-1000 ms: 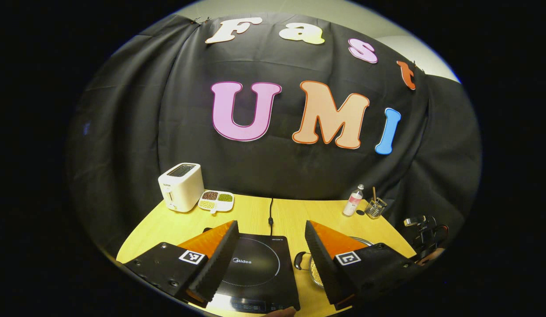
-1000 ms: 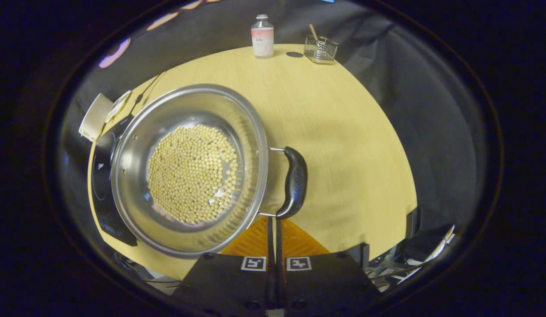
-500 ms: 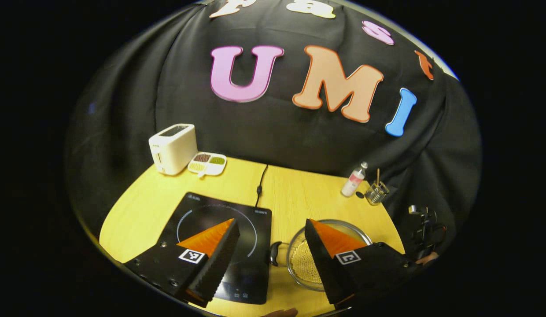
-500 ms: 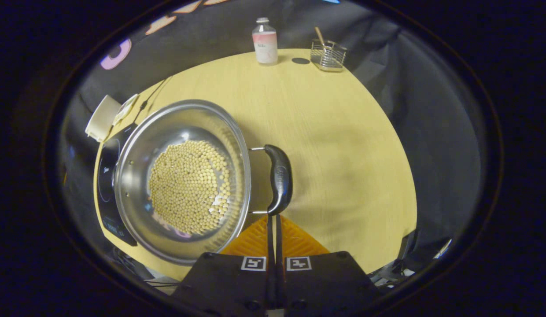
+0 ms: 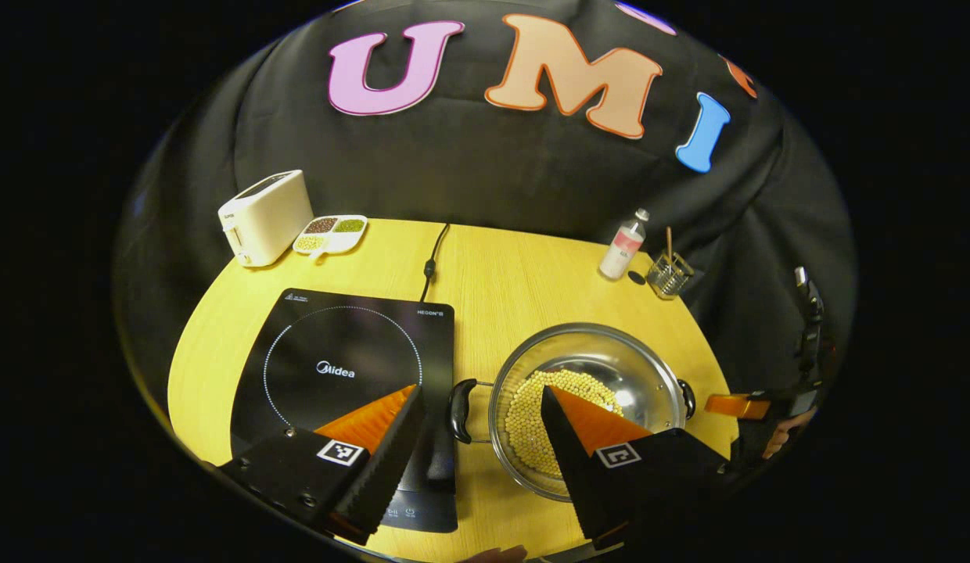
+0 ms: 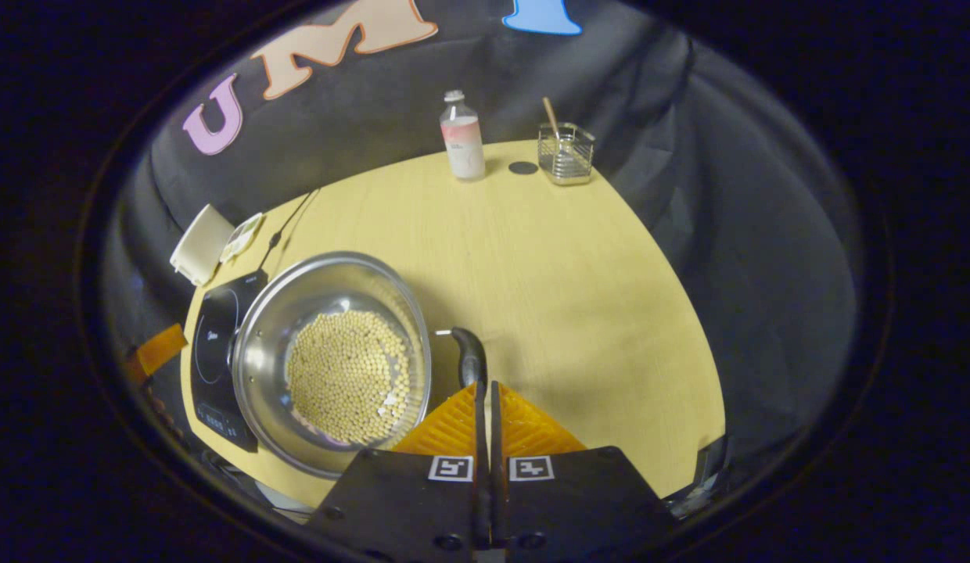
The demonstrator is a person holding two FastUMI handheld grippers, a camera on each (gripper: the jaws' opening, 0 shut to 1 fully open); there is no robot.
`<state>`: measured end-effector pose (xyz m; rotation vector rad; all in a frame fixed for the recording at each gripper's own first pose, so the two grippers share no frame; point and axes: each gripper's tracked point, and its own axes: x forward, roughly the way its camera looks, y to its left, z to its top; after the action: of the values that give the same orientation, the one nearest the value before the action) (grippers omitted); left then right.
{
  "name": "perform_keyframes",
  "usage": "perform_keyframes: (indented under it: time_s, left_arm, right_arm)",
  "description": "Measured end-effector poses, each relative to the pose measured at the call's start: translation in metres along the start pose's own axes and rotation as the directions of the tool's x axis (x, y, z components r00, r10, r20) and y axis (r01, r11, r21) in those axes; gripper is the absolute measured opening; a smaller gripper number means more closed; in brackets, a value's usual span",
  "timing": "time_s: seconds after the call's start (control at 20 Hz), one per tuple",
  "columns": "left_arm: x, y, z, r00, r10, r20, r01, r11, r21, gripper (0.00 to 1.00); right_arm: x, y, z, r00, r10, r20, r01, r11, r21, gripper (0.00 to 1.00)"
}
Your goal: First push the handle of the pot to place it horizontally, then grasp the pot with both hands and set it on the induction cooktop.
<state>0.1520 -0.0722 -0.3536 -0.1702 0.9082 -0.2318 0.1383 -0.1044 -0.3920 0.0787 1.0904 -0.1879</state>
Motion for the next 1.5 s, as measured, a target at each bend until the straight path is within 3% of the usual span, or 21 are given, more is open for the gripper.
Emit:
perform_keyframes:
  time_s: [0.2,0.45,0.5,0.6,0.65,0.7,0.75,0.8,0.9,0.95,1.0,1.05,1.1,1.15,1.25,1.3,1.35,1.4,1.5]
  left_arm:
    - [0.008,-0.007,-0.004,1.000,-0.003,-0.020,0.003,1.000,0.002,0.92]
    - [0.021,-0.004,-0.010,0.999,0.008,-0.049,-0.007,1.000,0.026,0.92]
    - [0.023,-0.004,-0.015,0.998,0.008,-0.062,-0.006,1.000,0.029,0.92]
    - [0.030,-0.002,-0.022,0.996,0.007,-0.090,-0.005,0.999,0.031,0.92]
    - [0.033,-0.002,-0.024,0.995,0.009,-0.099,-0.005,0.999,0.036,0.92]
    - [0.039,-0.002,-0.025,0.995,0.010,-0.101,-0.006,0.999,0.039,0.92]
    - [0.043,-0.003,-0.027,0.994,0.008,-0.112,-0.003,0.999,0.041,0.91]
    - [0.046,-0.003,-0.031,0.992,0.006,-0.125,-0.001,0.999,0.042,0.91]
    - [0.053,-0.002,-0.035,0.990,0.012,-0.140,-0.005,0.999,0.051,0.92]
    - [0.055,-0.001,-0.037,0.988,0.018,-0.152,-0.009,0.998,0.057,0.92]
    - [0.056,0.001,-0.037,0.989,0.029,-0.146,-0.018,0.997,0.072,0.92]
    - [0.059,0.001,-0.036,0.988,0.033,-0.148,-0.021,0.996,0.083,0.92]
    - [0.060,0.000,-0.036,0.989,0.037,-0.146,-0.023,0.996,0.091,0.92]
    - [0.061,0.001,-0.036,0.988,0.042,-0.148,-0.029,0.995,0.095,0.92]
    - [0.063,0.001,-0.035,0.987,0.053,-0.150,-0.038,0.994,0.102,0.92]
    - [0.063,0.000,-0.036,0.987,0.055,-0.152,-0.040,0.994,0.103,0.92]
    - [0.063,0.000,-0.036,0.986,0.054,-0.155,-0.037,0.993,0.108,0.92]
    - [0.064,0.001,-0.037,0.986,0.054,-0.158,-0.035,0.992,0.118,0.92]
    - [0.069,0.007,-0.039,0.985,0.064,-0.163,-0.040,0.989,0.144,0.92]
  right_arm:
    - [0.000,0.007,0.016,0.998,0.035,0.048,-0.035,0.999,0.016,0.04]
    - [0.007,0.020,0.015,0.997,0.068,0.032,-0.067,0.998,-0.013,1.00]
    - [0.011,0.022,0.015,0.997,0.069,0.024,-0.068,0.998,-0.016,0.89]
    - [0.019,0.026,0.014,0.998,0.064,0.012,-0.063,0.998,-0.026,0.89]
    - [0.025,0.026,0.013,0.998,0.062,0.005,-0.061,0.998,-0.032,0.99]
    - [0.031,0.027,0.011,0.998,0.063,-0.008,-0.063,0.997,-0.042,0.99]
    - [0.036,0.026,0.009,0.998,0.055,-0.017,-0.056,0.997,-0.051,0.89]
    - [0.041,0.026,0.010,0.998,0.050,-0.023,-0.051,0.997,-0.055,0.99]
    - [0.050,0.027,0.008,0.998,0.046,-0.036,-0.048,0.997,-0.054,0.84]
    - [0.053,0.029,0.007,0.998,0.048,-0.046,-0.051,0.997,-0.060,0.84]
    - [0.055,0.030,0.005,0.998,0.044,-0.052,-0.048,0.996,-0.073,0.93]
    - [0.058,0.028,0.003,0.998,0.037,-0.056,-0.042,0.995,-0.088,0.84]
    - [0.063,0.028,0.001,0.998,0.032,-0.059,-0.037,0.994,-0.099,0.84]
    - [0.067,0.028,-0.001,0.997,0.032,-0.066,-0.039,0.994,-0.100,0.93]
    - [0.073,0.025,-0.007,0.996,0.027,-0.087,-0.035,0.995,-0.093,0.93]
    - [0.076,0.024,-0.008,0.995,0.024,-0.092,-0.032,0.996,-0.089,0.84]
    - [0.077,0.023,-0.009,0.995,0.023,-0.098,-0.032,0.996,-0.085,0.84]
    - [0.078,0.024,-0.011,0.995,0.021,-0.101,-0.030,0.996,-0.086,0.93]
    - [0.081,0.020,-0.013,0.995,0.003,-0.097,-0.013,0.994,-0.109,0.93]
